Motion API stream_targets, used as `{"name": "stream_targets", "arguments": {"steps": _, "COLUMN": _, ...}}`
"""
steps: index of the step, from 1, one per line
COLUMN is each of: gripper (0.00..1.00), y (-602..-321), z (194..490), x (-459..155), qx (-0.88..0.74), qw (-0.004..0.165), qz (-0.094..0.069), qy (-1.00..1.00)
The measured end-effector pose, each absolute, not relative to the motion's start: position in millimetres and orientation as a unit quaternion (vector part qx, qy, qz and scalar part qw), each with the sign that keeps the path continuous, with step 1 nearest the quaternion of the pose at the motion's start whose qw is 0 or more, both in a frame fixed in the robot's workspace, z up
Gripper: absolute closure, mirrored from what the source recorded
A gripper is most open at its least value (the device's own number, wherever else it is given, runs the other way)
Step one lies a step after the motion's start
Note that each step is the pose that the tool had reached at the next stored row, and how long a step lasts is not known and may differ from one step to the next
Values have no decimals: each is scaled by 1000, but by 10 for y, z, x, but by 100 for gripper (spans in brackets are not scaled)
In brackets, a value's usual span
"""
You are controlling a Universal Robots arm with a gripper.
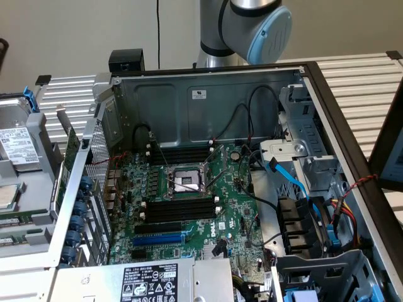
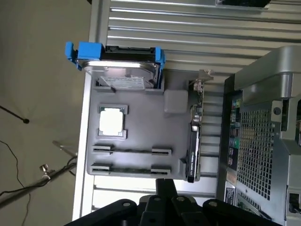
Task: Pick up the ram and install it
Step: 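Pick up the ram and move it above insertion slot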
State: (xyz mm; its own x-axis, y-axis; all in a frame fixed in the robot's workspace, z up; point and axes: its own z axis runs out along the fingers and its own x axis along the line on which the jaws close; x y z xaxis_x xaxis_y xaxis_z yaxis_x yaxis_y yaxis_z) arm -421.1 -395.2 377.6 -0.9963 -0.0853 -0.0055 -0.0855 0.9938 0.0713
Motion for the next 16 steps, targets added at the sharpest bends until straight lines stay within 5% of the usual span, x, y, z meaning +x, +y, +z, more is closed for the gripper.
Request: {"name": "stream_targets", "arguments": {"steps": 16, "gripper": 90, "y": -3952, "z": 3747, "x": -4213, "qx": -186, "qw": -4, "qz": 44, "qy": 982}}
